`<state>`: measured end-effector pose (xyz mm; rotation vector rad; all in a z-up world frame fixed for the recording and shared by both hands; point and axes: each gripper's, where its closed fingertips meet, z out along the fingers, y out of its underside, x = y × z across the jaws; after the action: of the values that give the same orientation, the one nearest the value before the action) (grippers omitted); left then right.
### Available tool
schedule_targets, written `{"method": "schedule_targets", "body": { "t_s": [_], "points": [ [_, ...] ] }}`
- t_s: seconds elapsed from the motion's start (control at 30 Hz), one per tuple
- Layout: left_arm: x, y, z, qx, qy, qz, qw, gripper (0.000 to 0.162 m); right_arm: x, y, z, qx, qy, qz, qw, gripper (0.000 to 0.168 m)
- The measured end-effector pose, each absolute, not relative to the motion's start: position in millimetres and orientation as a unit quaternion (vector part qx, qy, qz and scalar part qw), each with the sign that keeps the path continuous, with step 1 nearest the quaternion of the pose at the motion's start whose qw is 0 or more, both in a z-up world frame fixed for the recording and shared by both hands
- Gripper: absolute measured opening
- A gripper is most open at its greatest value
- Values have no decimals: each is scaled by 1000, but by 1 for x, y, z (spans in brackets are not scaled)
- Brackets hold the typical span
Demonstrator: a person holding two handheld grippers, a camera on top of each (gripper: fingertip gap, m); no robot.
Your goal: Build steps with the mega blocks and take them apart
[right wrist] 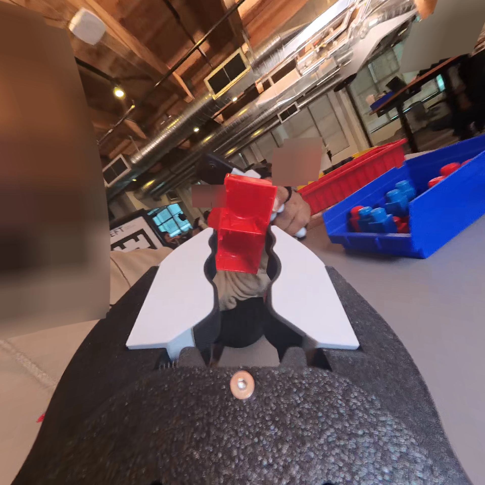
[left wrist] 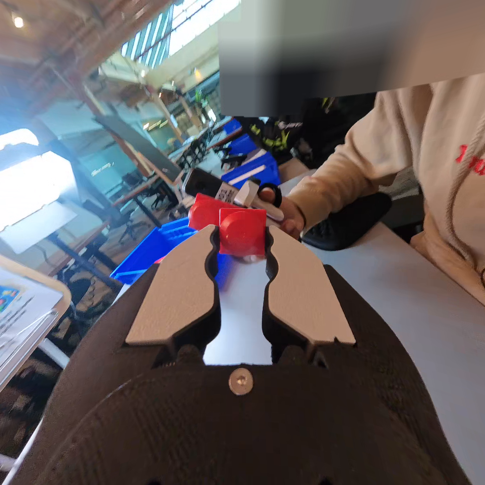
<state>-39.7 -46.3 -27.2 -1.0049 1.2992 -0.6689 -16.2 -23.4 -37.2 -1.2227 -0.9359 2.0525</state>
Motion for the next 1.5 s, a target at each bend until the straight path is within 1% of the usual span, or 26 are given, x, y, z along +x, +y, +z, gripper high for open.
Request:
{"method": "schedule_targets", "body": {
  "t_s": [0.1,0.17,0.27,0.33,0.4,0.47,0.53,0.6,0.63,0.67,0.77,0.83,0.87,0.93,1.1,1.17,1.23,1.4,1.47,1.5],
  "points": [
    [-64,-46,-2,-433,523,-347,646,33,3,8,-35,-469,-350,734,344,35],
    [-79,-40,7,-439,511,-332,660,33,21,33,-30,-476,-325,724,379,35],
    [-91,-29,10,-459,496,-311,668,33,51,80,-29,-515,-303,636,489,36],
    [-94,-22,8,-469,486,-307,670,33,77,120,-39,-567,-283,528,566,36],
    [-94,-15,6,-478,477,-299,675,33,110,160,-61,-634,-252,393,616,36],
    [-95,-8,4,-486,469,-285,680,33,148,196,-92,-707,-230,243,623,36],
    [-95,-3,2,-494,464,-280,680,33,183,219,-116,-747,-211,114,620,35],
    [-94,0,0,-499,461,-278,679,33,199,232,-134,-771,-200,59,602,31],
    [-93,0,-2,-502,462,-276,677,33,202,238,-139,-780,-197,45,593,7],
    [-92,1,-3,-504,463,-274,676,33,204,245,-141,-784,-198,29,588,4],
    [-87,2,-6,-506,467,-274,672,33,211,275,-146,-800,-198,-39,565,7],
    [-84,1,-9,-508,470,-275,667,33,215,291,-145,-799,-187,-68,567,7],
    [-83,0,-10,-509,473,-274,665,33,213,294,-145,-801,-189,-64,564,10],
    [-81,-1,-13,-509,480,-268,663,33,198,290,-149,-813,-221,-35,538,26],
    [-82,1,-15,-513,484,-266,657,33,177,251,-168,-851,-342,28,398,42],
    [-81,0,-17,-516,487,-264,653,33,174,236,-174,-853,-394,39,341,50],
    [-79,-1,-18,-516,492,-262,651,33,173,229,-183,-854,-438,31,280,62],
    [-80,-3,-20,-518,501,-252,646,33,184,230,-207,-843,-524,-12,117,62],
    [-81,-4,-19,-518,502,-251,646,33,187,226,-217,-837,-545,-3,60,53],
    [-82,-5,-19,-518,502,-251,646,33,184,225,-219,-831,-554,10,46,42]
  ]
}}
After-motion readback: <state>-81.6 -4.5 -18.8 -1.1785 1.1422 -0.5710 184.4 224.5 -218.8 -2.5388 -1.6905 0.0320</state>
